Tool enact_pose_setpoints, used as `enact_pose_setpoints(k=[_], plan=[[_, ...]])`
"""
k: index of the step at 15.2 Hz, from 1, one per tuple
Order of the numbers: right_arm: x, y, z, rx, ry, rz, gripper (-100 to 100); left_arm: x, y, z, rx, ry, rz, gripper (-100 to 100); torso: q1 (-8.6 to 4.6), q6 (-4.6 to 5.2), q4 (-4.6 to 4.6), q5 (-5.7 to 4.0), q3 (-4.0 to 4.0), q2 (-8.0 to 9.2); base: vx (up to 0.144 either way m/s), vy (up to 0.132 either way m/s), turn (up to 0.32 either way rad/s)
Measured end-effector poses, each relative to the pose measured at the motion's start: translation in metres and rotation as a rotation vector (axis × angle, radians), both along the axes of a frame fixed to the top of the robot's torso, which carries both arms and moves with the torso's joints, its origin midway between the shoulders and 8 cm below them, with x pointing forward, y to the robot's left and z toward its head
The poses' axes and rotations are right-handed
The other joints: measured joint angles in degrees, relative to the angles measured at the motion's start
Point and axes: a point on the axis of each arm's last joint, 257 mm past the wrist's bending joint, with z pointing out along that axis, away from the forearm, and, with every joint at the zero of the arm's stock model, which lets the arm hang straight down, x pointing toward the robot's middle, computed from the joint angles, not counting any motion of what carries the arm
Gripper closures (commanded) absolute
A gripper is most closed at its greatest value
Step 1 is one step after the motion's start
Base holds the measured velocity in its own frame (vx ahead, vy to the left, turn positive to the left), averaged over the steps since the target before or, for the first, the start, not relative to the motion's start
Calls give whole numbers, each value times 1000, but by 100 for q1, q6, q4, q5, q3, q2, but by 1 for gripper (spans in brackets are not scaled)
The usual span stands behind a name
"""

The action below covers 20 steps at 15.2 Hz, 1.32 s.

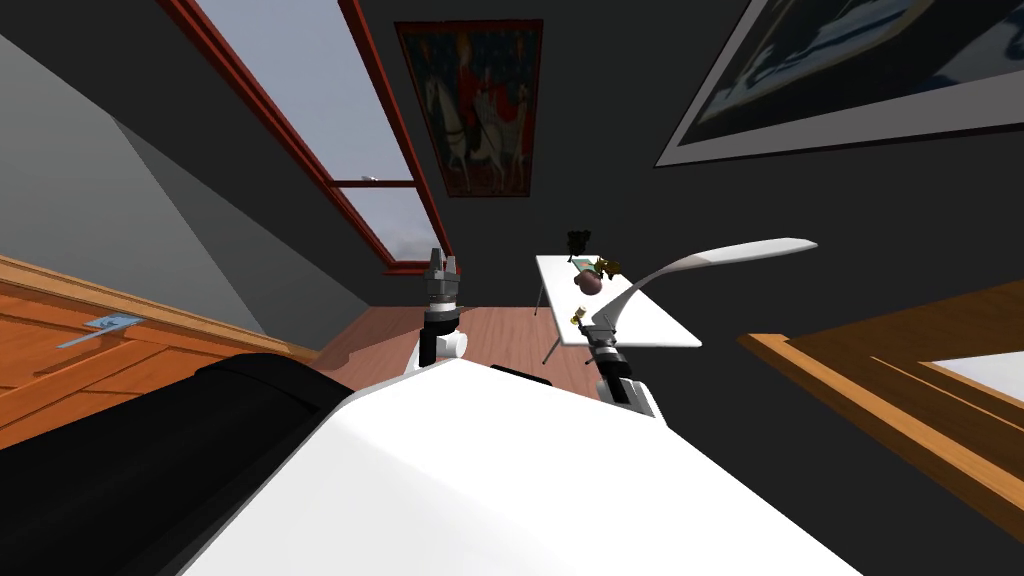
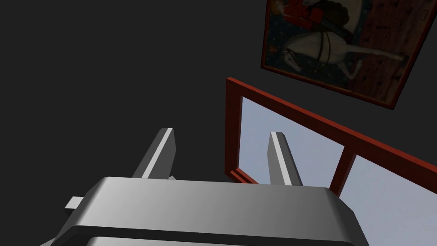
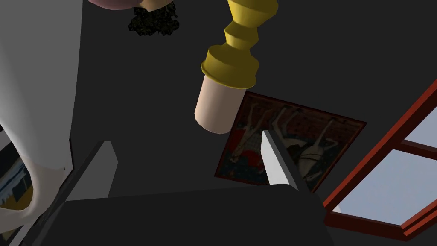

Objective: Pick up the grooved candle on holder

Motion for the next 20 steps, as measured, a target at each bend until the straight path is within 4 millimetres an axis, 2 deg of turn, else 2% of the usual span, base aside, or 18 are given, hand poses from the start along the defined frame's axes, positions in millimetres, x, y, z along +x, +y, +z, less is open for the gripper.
enact_pose_setpoints(k=[11,12,17,18,20], plan=[[5,0,-42,-203,69,-49,-100,0,0,0,0,0,0,0,-17,0,-1,-3,-2,-2,27,40,-42],[5,0,-42,-203,69,-49,100,0,0,0,0,0,0,0,-22,0,0,-4,1,2,0,0,0],[5,1,-42,-202,69,-49,100,0,0,0,0,0,0,0,-31,-1,2,-6,3,4,0,0,0],[5,1,-42,-202,69,-49,-100,0,0,0,0,0,0,0,-31,-1,2,-6,3,4,-31,-41,-6],[7,-8,-36,-229,62,-47,-100,0,0,0,0,0,0,0,-62,1,5,-10,11,19,-64,-115,0]])
